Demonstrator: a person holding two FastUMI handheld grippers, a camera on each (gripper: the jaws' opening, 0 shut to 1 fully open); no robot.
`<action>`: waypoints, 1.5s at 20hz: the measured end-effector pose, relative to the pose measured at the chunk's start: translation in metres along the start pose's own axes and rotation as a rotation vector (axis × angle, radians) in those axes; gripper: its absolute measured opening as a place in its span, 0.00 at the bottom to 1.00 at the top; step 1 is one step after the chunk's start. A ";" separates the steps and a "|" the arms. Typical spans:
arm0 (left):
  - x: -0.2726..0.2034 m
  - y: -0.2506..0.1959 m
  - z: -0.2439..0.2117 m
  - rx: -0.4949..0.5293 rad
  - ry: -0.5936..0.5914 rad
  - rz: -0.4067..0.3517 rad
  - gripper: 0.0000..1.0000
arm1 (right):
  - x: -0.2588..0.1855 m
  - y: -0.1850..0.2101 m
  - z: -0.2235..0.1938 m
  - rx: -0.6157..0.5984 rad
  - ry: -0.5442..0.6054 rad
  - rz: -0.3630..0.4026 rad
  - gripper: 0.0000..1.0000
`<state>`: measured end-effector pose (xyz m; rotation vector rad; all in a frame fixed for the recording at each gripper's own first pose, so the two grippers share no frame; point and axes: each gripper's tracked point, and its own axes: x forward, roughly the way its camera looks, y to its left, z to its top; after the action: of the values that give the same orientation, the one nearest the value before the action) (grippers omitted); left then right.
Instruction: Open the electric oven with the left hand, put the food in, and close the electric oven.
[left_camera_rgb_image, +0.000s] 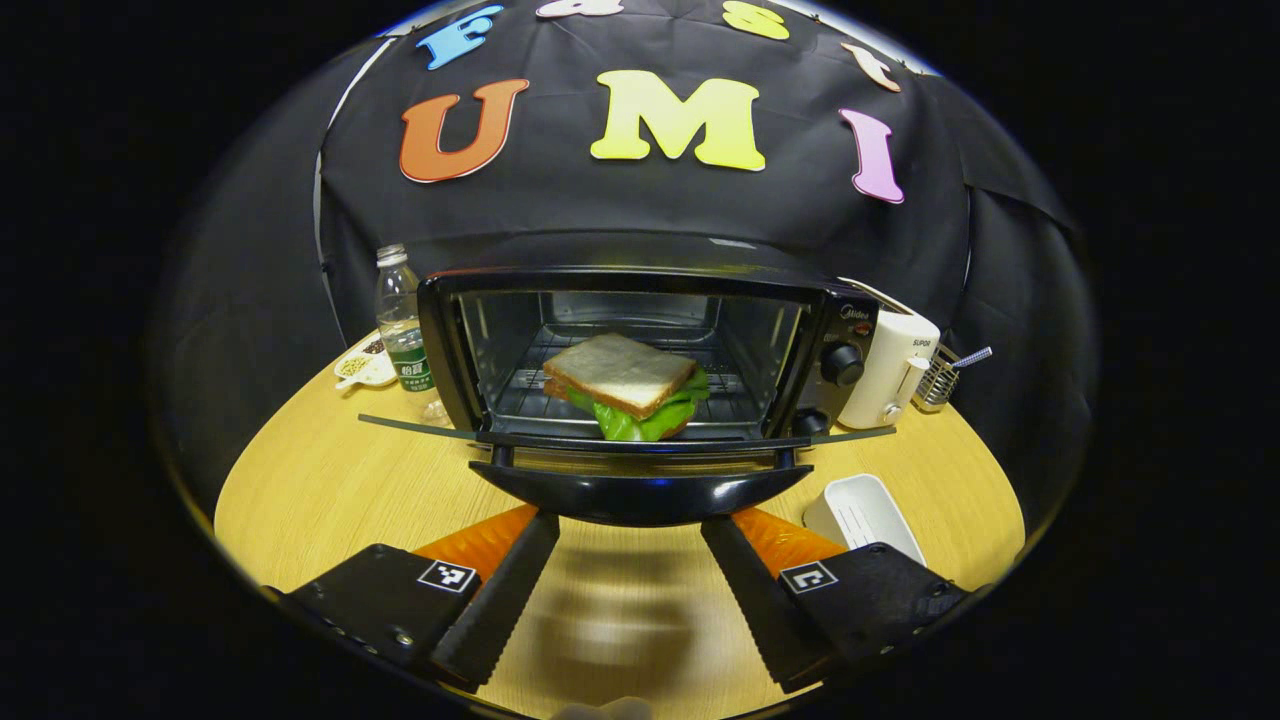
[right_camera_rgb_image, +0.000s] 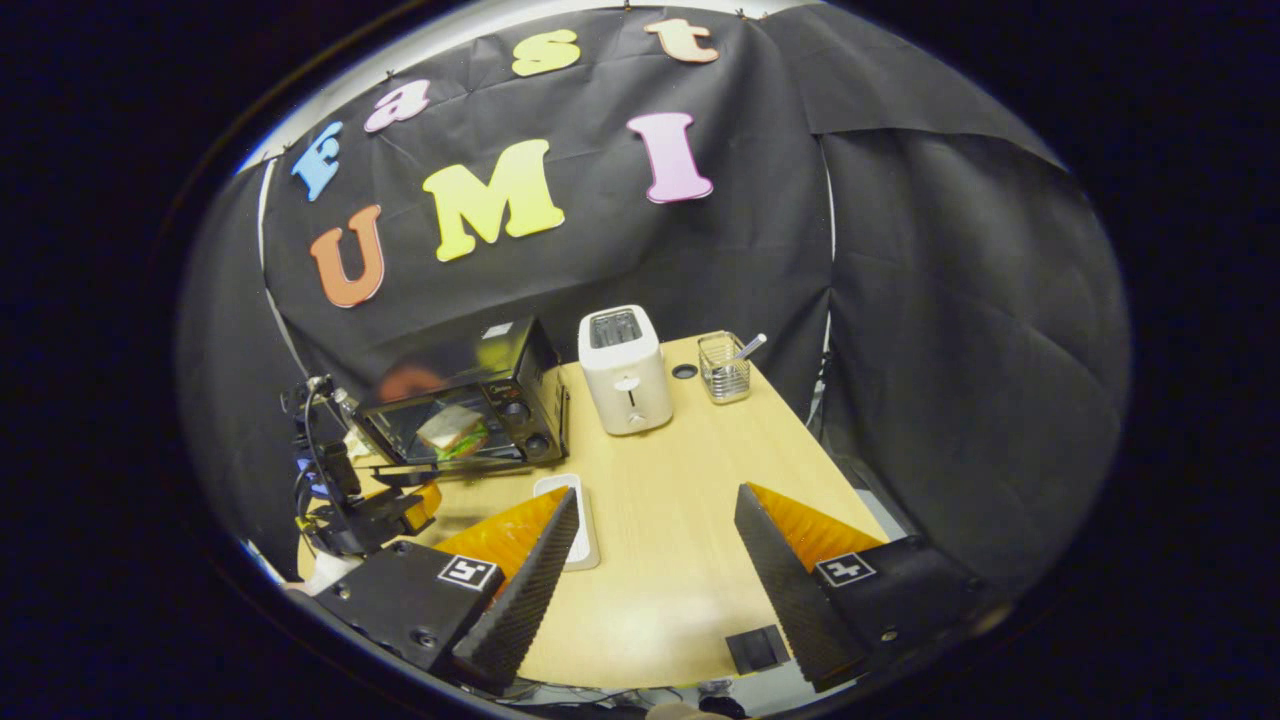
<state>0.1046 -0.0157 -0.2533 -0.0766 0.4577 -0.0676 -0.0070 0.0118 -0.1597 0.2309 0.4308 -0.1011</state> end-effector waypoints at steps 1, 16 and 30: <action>0.002 -0.001 0.004 0.005 -0.005 -0.002 0.94 | -0.001 0.000 0.000 0.001 0.001 -0.001 1.00; 0.040 -0.002 0.072 0.055 -0.080 -0.020 0.93 | -0.003 0.008 0.005 0.006 -0.012 -0.015 1.00; -0.006 -0.010 0.093 0.068 -0.143 -0.006 0.93 | -0.009 0.014 0.026 -0.064 -0.060 0.040 1.00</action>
<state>0.1404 -0.0201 -0.1666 -0.0153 0.3124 -0.0834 -0.0022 0.0194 -0.1301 0.1728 0.3689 -0.0550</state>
